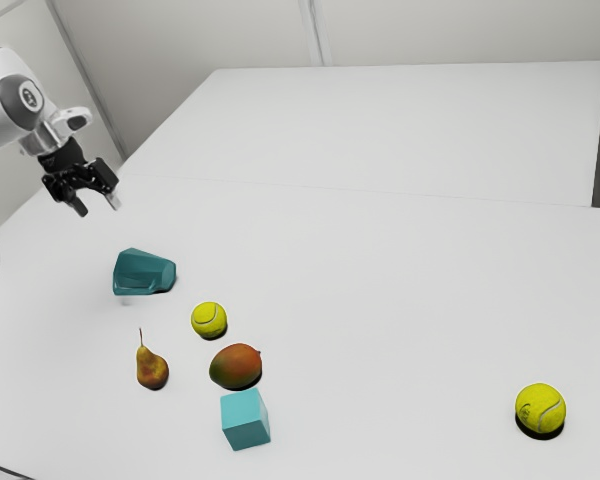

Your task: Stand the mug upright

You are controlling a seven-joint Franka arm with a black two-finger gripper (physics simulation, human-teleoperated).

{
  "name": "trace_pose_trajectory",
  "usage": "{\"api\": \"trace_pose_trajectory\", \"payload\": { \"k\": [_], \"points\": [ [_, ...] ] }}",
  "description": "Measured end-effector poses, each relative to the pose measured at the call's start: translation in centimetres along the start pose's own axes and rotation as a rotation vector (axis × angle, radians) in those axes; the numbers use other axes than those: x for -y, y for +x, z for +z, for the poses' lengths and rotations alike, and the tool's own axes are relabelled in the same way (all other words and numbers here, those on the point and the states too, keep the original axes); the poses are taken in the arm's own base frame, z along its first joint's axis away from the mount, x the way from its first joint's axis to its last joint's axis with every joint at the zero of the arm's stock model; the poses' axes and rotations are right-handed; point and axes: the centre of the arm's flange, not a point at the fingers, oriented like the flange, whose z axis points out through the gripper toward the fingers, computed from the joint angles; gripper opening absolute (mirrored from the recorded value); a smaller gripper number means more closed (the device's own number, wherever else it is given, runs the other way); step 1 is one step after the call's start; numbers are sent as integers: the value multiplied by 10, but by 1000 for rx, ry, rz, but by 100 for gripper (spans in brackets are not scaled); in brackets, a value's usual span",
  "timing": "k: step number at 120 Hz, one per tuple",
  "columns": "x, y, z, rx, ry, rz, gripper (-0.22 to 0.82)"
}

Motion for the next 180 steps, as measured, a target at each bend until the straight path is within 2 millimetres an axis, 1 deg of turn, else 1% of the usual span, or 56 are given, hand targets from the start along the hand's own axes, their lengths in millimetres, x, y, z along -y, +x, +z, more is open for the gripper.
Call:
{"api": "trace_pose_trajectory", "payload": {
  "k": [9,30,55,74,95,113,124,132,140,180],
  "points": [
    [22,-2,20,18,-68,-27,60],
    [53,-1,56,35,-212,-61,60],
    [74,-3,88,56,-319,-72,60],
    [91,3,106,56,-365,-67,60],
    [107,5,128,44,-446,-81,60],
    [107,7,141,22,-525,-91,60],
    [104,9,144,5,-563,-94,60],
    [101,10,146,-1,-583,-95,56],
    [99,11,148,-6,-597,-95,49],
    [100,9,149,-16,-622,-102,2]
  ]
}}
